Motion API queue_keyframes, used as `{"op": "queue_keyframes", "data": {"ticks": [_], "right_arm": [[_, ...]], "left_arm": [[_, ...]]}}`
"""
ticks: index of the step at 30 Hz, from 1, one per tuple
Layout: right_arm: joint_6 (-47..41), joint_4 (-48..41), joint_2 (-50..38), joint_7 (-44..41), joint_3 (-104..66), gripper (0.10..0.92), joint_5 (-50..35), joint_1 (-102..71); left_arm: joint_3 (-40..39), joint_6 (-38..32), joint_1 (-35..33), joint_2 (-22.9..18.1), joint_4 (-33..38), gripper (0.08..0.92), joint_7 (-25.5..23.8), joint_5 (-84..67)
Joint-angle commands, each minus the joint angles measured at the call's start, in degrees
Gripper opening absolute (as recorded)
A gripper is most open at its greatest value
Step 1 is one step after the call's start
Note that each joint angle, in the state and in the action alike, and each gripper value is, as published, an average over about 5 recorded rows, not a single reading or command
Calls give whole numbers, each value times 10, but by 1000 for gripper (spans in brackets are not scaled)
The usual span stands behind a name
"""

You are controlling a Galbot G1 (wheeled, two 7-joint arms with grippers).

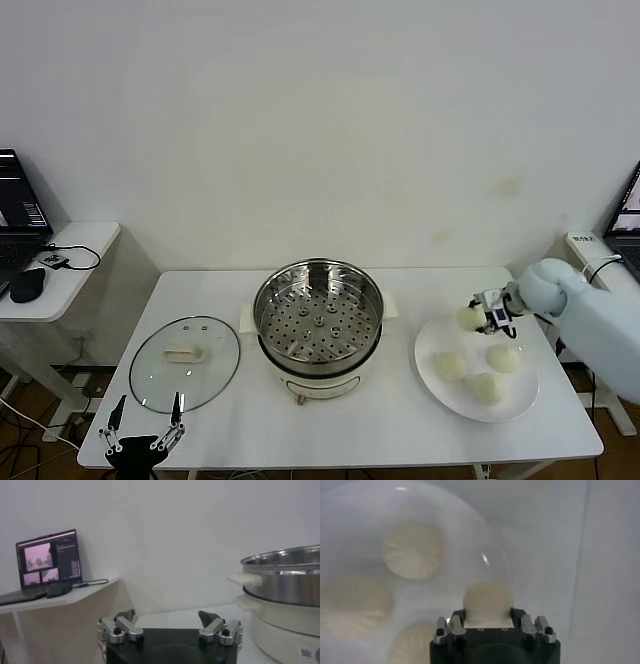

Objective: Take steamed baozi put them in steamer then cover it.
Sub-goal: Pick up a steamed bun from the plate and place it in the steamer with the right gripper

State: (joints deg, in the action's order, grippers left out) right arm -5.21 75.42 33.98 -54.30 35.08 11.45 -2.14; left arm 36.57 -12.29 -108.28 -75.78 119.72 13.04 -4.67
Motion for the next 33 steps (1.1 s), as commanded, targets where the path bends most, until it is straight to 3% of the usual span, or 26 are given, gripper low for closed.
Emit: {"op": "queue_keyframes", "data": {"ticks": [1,10,17,25,33], "right_arm": [[-4,52,-42,0,82,581,-101,119],[-9,69,64,23,255,585,-242,339],[16,46,174,39,321,585,-277,389],[63,16,292,61,373,585,-264,360],[146,-46,372,65,419,585,-151,329]], "left_arm": [[0,0,2,2,-1,823,0,-2],[-2,0,12,12,-3,823,-3,-12],[5,1,20,16,-5,823,-5,-22],[12,1,21,17,-7,823,-8,-30],[18,0,21,12,-8,823,-9,-31]]}}
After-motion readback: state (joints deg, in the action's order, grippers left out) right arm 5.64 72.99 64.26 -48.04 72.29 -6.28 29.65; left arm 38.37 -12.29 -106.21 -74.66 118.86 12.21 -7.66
